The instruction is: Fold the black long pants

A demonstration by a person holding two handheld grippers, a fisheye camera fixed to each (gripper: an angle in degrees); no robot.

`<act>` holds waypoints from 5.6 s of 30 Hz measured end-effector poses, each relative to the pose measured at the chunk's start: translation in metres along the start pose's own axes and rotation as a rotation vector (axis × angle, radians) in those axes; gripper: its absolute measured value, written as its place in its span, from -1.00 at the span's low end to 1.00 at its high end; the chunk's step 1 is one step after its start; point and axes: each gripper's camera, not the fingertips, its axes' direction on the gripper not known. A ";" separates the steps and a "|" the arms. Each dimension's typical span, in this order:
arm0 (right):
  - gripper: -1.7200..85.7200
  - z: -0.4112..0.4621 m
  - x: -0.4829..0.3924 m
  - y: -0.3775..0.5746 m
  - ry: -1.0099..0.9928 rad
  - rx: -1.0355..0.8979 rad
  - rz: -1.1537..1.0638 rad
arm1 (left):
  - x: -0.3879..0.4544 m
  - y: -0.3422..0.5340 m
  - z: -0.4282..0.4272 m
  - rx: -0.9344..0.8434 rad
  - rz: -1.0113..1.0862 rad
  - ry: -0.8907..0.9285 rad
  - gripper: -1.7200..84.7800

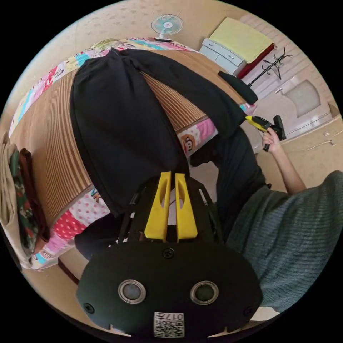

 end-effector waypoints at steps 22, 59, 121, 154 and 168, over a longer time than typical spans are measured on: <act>-0.92 0.098 -0.226 0.079 -0.271 -0.276 -0.778 | -0.055 -0.082 -0.099 0.224 -0.279 0.636 -0.55; -0.92 0.490 -0.410 -0.230 0.782 0.126 -0.702 | -0.149 0.077 -0.171 0.485 -0.274 0.641 -0.98; -0.92 0.327 -0.205 0.151 0.149 -0.416 -0.435 | -0.133 0.094 -0.126 0.026 -0.467 0.251 -0.90; -0.60 0.216 -0.097 -0.028 -0.148 -0.451 -0.261 | -0.244 0.006 -0.143 0.380 -0.515 0.521 -0.55; -0.83 0.290 -0.102 -0.091 -0.239 -0.625 -0.283 | -0.273 -0.069 -0.141 0.237 -0.494 0.512 -0.88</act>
